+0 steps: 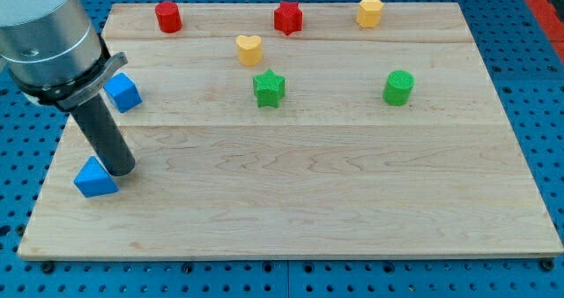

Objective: Push the yellow heart down and right a bit

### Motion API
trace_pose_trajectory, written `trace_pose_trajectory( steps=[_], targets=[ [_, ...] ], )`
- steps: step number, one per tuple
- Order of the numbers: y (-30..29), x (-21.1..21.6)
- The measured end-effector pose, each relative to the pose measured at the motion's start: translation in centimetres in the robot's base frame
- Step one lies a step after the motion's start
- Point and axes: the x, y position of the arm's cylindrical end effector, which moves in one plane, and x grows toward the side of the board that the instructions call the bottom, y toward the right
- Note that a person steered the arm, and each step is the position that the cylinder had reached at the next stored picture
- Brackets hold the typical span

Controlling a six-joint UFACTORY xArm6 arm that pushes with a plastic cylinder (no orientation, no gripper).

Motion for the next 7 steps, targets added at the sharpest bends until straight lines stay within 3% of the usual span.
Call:
trace_pose_trajectory(
  steps=[2,6,7],
  targets=[
    [2.4,-1.5],
    [9.1,-21.8],
    [11.3,-24.4]
  ],
)
